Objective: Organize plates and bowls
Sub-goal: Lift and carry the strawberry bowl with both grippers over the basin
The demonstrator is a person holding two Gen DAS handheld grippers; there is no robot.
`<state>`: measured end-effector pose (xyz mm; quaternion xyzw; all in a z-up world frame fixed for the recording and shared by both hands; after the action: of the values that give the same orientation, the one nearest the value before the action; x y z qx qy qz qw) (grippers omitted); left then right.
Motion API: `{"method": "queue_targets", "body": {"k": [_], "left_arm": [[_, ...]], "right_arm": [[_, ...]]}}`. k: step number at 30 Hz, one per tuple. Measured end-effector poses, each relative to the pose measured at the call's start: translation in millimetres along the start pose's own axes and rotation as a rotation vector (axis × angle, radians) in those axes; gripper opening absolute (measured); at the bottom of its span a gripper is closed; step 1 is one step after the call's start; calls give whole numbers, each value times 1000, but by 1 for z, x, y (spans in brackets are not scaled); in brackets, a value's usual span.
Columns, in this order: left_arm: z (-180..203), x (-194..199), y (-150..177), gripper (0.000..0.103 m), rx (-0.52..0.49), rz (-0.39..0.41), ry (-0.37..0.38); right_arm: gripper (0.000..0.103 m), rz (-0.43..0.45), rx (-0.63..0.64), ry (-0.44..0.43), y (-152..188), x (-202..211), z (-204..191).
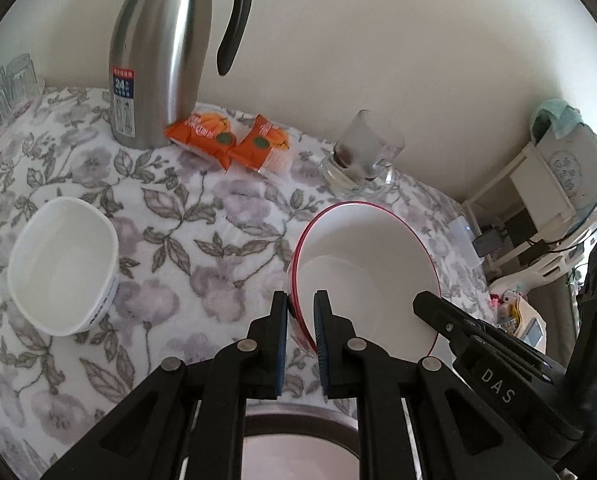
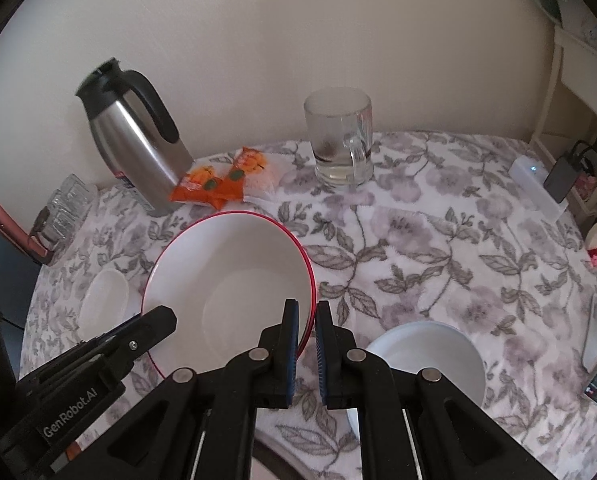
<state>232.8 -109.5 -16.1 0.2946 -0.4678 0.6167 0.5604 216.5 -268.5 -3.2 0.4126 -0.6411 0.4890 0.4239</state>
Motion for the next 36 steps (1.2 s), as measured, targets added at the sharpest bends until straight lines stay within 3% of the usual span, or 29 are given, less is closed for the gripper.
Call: {"method": "queue_targets", "body": {"k": [16, 36], "left_arm": [[4, 56, 53, 13, -14, 68, 17], [-17, 83, 130, 13, -23, 110, -15]], "right_arm": [[9, 68, 19, -24, 50, 59, -20], [10, 88, 26, -83, 131, 66, -38]]}}
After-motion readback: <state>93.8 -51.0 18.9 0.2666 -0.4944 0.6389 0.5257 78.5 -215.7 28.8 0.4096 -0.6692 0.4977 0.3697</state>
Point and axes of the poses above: each gripper's, at about its wrist camera, not at the fingertips, and x roughly against the way its jaws point, z to its right, y to its underside, the point moved 2 cm from there along -x, roughly the way its jaws point, and after that the axes turned 15 degrees about -z, right-handed, at the moved point
